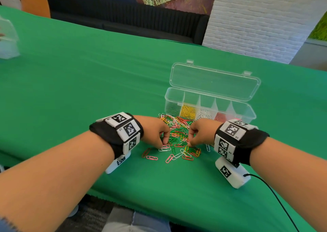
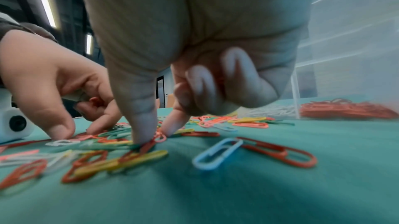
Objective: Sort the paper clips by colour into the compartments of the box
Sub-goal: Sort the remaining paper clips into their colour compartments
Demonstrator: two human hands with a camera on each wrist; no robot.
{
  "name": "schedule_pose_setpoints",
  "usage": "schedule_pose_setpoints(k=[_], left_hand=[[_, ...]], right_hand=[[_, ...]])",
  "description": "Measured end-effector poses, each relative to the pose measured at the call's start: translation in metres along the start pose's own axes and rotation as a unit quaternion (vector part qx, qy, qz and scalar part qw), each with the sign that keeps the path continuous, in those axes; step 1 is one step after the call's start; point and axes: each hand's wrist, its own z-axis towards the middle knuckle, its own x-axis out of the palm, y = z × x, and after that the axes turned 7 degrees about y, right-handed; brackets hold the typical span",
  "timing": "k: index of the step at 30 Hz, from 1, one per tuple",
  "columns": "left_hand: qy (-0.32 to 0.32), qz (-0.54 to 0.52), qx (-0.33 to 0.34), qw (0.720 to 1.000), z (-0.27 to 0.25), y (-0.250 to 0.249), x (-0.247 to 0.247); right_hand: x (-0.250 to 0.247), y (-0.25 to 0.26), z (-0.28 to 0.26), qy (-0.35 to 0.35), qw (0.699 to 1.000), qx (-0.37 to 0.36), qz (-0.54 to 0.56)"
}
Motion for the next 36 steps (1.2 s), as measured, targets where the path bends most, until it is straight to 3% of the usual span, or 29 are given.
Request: schedule_pose_setpoints(k=[9, 15, 22, 28, 32, 36], left_hand=[[0.024, 0.004, 0.003, 1.000, 0.001, 0.001, -0.002], [0.022, 0.009, -0.009, 1.000, 0.001, 0.000, -0.003], [-0.014, -0.012, -0.043, 0.999, 0.001, 0.002, -0.005], [-0.037, -0.159, -0.017, 0.986, -0.006, 0.013, -0.010], [-0.046, -0.330, -0.024, 0.943, -0.008, 0.015, -0.012], [-0.002, -0.411, -0.033, 0.911, -0.017, 0.016, -0.013]], right_hand=[[0.003, -0.004, -0.004, 0.031, 0.999, -0.027, -0.033], [-0.002, -0.014, -0.012, 0.047, 0.999, -0.017, 0.004], [-0.009, -0.026, -0.020, 0.017, 0.996, 0.021, 0.082], [-0.006, -0.032, -0.023, -0.002, 0.981, -0.006, 0.193], [-0.007, -0.033, -0.020, -0.013, 0.962, -0.015, 0.273], [-0.012, -0.024, -0.016, -0.020, 0.939, 0.048, 0.340]])
